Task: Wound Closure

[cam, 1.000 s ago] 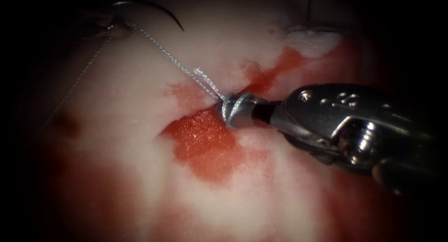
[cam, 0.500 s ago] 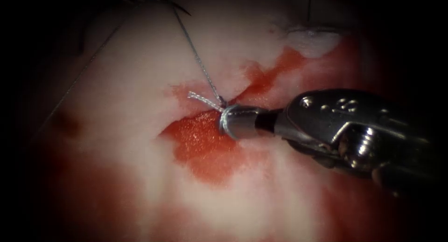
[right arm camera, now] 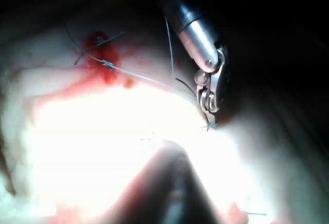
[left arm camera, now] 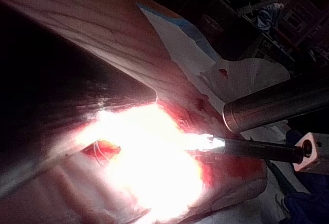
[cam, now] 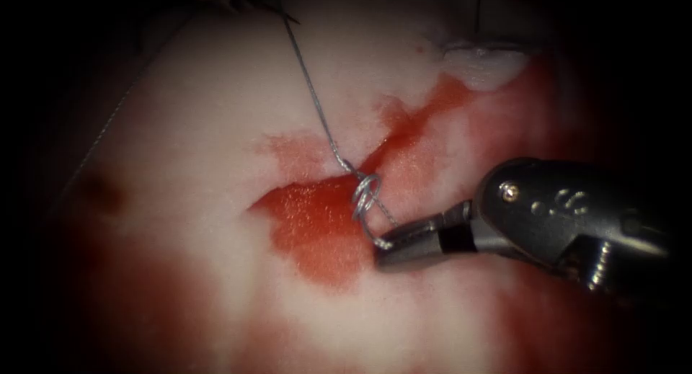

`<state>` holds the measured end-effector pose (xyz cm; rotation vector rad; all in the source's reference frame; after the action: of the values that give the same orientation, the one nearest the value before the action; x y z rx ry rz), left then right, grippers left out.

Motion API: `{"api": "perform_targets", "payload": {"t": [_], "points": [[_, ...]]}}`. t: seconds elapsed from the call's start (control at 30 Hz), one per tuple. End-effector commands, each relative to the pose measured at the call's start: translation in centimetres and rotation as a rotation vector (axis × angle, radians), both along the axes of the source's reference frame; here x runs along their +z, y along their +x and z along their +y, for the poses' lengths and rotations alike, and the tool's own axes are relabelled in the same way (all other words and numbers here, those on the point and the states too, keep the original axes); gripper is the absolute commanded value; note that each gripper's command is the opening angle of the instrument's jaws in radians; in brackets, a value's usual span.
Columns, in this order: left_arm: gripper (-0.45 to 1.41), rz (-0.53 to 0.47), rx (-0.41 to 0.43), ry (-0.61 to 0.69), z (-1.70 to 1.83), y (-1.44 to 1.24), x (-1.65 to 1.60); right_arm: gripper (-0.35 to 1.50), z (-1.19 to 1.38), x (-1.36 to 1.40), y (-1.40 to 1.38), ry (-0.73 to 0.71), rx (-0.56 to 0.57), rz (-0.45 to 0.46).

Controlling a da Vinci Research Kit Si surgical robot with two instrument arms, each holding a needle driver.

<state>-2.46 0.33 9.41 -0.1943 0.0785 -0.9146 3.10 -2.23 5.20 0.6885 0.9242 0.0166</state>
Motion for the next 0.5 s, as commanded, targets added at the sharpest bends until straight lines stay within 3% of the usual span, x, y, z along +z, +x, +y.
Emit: {"api": "perform_targets", "payload": {"t": [0.03,0.23,0.3,0.5], "points": [[-0.45,-0.003,-0.004,-0.008,0.13,-0.05,-0.05,-0.35,0.08,-0.03,0.09,-0.008,-0.007,0.006],[-0.45,0.052,0.056,-0.069,0.13,-0.06,-0.05,-0.35,0.04,-0.04,0.09,-0.099,-0.123,0.073],[-0.45,0.119,0.08,-0.122,0.11,-0.06,-0.03,-0.35,-0.04,-0.07,0.1,-0.142,-0.201,0.091],[-0.45,0.225,0.064,-0.223,0.11,-0.09,-0.01,-0.35,-0.19,-0.12,0.21,-0.153,-0.278,0.1]]}}
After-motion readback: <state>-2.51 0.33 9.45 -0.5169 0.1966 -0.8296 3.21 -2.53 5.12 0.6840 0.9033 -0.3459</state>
